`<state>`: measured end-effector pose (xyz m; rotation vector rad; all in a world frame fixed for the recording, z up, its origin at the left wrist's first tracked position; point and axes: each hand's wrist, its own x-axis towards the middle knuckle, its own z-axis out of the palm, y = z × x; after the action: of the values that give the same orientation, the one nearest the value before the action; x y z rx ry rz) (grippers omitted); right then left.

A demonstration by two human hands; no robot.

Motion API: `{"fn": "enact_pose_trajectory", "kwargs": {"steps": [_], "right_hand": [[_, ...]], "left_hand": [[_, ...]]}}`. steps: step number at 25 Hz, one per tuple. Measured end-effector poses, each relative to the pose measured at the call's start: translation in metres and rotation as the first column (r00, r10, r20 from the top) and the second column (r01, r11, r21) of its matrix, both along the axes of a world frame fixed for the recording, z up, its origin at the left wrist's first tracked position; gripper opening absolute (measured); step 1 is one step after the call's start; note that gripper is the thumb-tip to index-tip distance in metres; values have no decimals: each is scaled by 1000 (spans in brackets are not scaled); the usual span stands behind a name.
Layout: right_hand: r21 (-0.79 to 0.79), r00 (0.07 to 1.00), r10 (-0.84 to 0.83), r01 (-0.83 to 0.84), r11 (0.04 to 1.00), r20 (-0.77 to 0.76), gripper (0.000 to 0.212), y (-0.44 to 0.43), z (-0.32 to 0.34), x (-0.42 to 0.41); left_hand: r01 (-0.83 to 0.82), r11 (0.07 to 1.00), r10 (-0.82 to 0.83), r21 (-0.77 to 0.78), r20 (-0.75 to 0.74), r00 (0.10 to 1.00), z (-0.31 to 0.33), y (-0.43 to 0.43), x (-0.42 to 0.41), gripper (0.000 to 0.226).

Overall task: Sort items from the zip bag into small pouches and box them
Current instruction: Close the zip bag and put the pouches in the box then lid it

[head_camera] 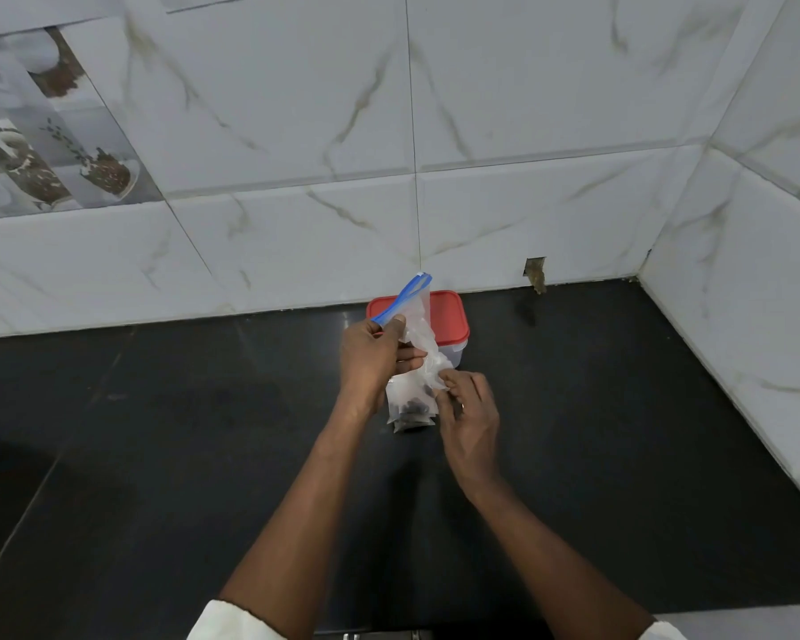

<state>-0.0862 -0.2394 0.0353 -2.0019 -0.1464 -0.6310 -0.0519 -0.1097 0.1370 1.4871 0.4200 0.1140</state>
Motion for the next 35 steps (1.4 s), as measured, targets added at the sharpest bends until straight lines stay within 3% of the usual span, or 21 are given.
{"fn": "enact_pose_trajectory", "kwargs": {"steps": [3,6,9,12,14,15,17,19,22,24,26,27,29,31,33,35], "right_hand": [[89,999,-33,34,995,-5,16,-4,2,4],[242,976,-144,182,953,-165,24,-17,-7,8],[496,948,3,164,853,-319,26,-21,-11,11],[696,854,200,232,680,-481,20,-20,-3,12],[663,802,231,251,705,-550,13,-24,-4,14],[634,799,258,188,750,-543,21,-27,-4,15],[613,815,382,-42,789,-436,61,-32,3,22],[669,794,515,-192,718,-324,74,-33,18,32],[727,823,492,-151,670,-283,30,-31,43,43],[716,872,390,-68,695,-295,16,-31,48,48],[684,898,323,-33,728,-300,13,-33,48,50],[649,900,300,-24,760,-318,11,-35,48,50],[625,886,312,-32,780,-343,7,-38,47,51],[657,880,337,-38,753,-336,12,-44,44,50],[684,881,346,-36,729,-323,17,-46,43,49],[708,883,356,-39,705,-306,16,-44,42,47]], "left_hand": [[-44,999,44,8,2,999,4,1,0,27],[-163,984,162,76,20,987,8,14,2,23],[-114,989,112,97,31,993,1,18,4,26],[-63,994,68,-88,56,996,-1,15,4,21],[-33,958,51,-286,53,997,7,15,3,30],[-1,933,24,-360,58,998,11,17,2,30],[68,912,-39,-405,79,996,16,22,2,20],[147,902,-124,-405,83,989,20,24,3,19],[282,848,-247,-448,135,959,14,27,1,48],[445,832,-420,-330,147,895,-7,39,-5,66],[582,795,-597,-172,-48,801,-33,53,-19,69],[605,787,-617,-125,-143,774,-44,56,-26,59],[494,867,-497,-68,-201,844,-54,57,-36,31],[345,938,-344,-22,-169,924,-57,57,-37,17],[167,986,-165,16,-99,981,-58,59,-34,19],[-20,995,13,-101,-76,997,-63,59,-30,28]]}}
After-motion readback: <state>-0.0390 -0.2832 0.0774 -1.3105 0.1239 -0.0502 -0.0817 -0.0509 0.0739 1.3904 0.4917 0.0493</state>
